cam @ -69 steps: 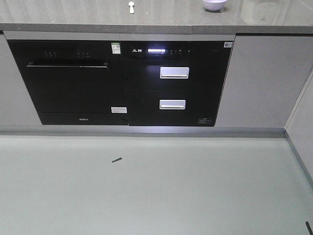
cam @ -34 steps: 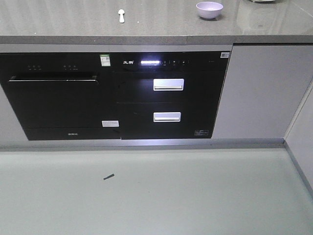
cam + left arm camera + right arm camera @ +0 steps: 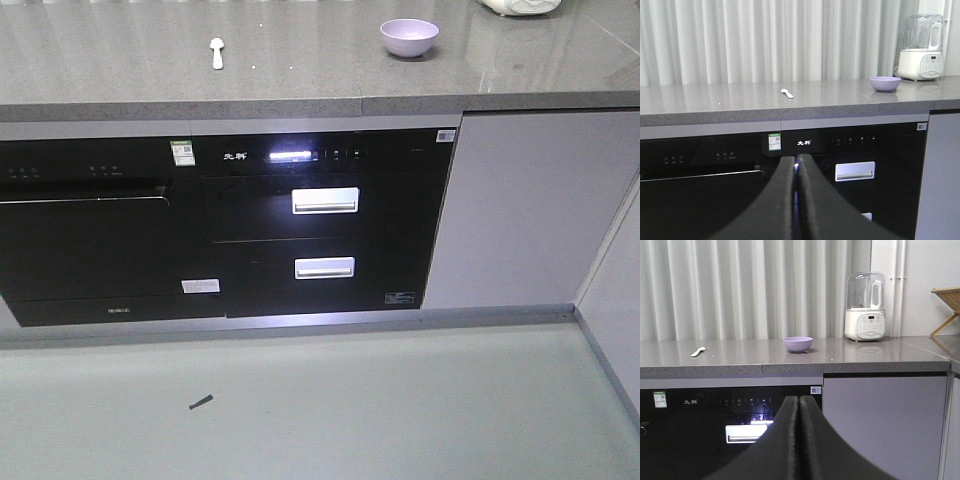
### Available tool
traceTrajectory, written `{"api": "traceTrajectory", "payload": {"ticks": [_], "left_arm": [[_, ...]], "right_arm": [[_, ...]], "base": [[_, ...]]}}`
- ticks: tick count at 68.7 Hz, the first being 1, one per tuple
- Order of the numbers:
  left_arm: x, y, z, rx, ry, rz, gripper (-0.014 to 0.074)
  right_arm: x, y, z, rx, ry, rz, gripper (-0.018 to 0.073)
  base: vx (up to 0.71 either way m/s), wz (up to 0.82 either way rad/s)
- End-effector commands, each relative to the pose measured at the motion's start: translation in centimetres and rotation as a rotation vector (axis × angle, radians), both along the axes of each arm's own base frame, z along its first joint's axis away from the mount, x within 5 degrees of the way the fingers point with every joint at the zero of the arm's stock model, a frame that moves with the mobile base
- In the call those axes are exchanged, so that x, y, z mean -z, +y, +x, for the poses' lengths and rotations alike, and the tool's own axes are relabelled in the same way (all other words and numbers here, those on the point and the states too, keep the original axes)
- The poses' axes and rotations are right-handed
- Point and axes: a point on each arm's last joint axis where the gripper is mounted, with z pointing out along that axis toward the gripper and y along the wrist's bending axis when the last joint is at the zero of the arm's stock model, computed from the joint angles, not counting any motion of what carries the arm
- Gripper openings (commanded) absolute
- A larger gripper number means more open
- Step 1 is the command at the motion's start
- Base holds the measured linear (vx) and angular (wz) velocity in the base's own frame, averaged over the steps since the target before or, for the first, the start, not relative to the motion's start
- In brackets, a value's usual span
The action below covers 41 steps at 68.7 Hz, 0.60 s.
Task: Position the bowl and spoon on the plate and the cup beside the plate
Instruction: 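Drive the base toward the counter with the spoon and bowl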
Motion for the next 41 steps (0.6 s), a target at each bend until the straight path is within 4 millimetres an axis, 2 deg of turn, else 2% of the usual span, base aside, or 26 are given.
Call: {"api": "traceTrajectory", "payload": {"ticks": [1, 41], "left_arm": [[-1.37, -0.04, -0.31, 0.009, -0.109, -0.015, -0.0006], [-1.37, -0.04, -0.31, 0.009, -0.109, -0.015, -0.0006]], "right_arm": [[-0.33, -0.02, -0.12, 0.006, -0.071, -0.008, -0.0011], [-0.33, -0.02, -0.12, 0.006, -0.071, -0.008, -0.0011]], "base": [[0.23, -0.01], [0.23, 0.02]]}}
